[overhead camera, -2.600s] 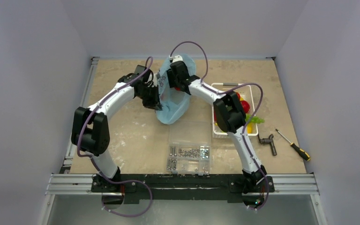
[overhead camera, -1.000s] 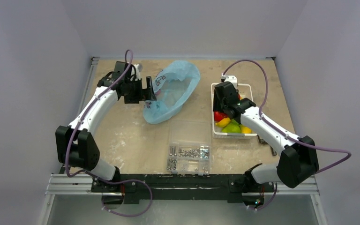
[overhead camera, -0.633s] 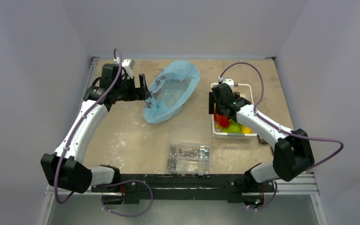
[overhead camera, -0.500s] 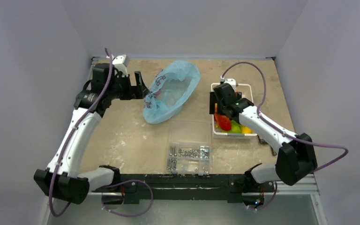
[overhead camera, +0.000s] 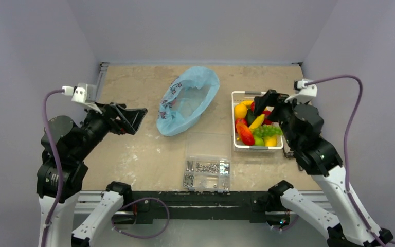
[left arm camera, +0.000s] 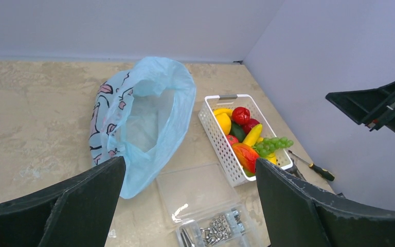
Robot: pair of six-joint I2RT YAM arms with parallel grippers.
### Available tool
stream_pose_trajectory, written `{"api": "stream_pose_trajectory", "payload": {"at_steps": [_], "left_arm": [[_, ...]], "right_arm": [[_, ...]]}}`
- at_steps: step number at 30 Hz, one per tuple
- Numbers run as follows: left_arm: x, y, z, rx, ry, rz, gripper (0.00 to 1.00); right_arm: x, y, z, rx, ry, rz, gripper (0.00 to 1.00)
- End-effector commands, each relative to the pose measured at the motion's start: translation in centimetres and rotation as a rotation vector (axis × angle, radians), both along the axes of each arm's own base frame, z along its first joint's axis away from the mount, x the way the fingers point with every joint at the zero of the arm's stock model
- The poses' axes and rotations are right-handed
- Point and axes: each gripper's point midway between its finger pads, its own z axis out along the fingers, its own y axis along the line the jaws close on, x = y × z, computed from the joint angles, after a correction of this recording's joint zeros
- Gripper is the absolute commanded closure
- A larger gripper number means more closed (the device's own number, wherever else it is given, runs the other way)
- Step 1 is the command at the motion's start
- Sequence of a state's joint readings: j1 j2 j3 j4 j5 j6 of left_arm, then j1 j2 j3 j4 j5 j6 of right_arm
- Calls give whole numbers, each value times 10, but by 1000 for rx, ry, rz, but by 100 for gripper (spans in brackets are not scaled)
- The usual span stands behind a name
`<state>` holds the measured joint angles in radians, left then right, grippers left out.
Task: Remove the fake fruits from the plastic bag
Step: Reset both arms
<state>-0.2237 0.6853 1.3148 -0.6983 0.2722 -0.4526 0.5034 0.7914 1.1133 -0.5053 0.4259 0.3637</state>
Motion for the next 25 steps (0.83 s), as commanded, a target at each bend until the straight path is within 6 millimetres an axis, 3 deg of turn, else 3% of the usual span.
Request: {"api": "stream_pose_trajectory", "payload": {"at_steps": [1,6,11,21,25], "left_arm": [[-18,11,2,1,-45,36,3],[-41,28,10,4,-112,104,3],[-54,34,17,-26,-150,127,5],[-48,30,17,-37,-126,115,5],[-46,30,14,-39,-114,115,5]], "right_arm": [[-25,-15,52,59,-183,5,1],[-44,-32,77,89,-289,-22,1],[-49,-45,80,98,-307,-82,1],[-63,-53,94,123,-378,-82,1],[-64,-67,92,112,-383,-157,1]]}}
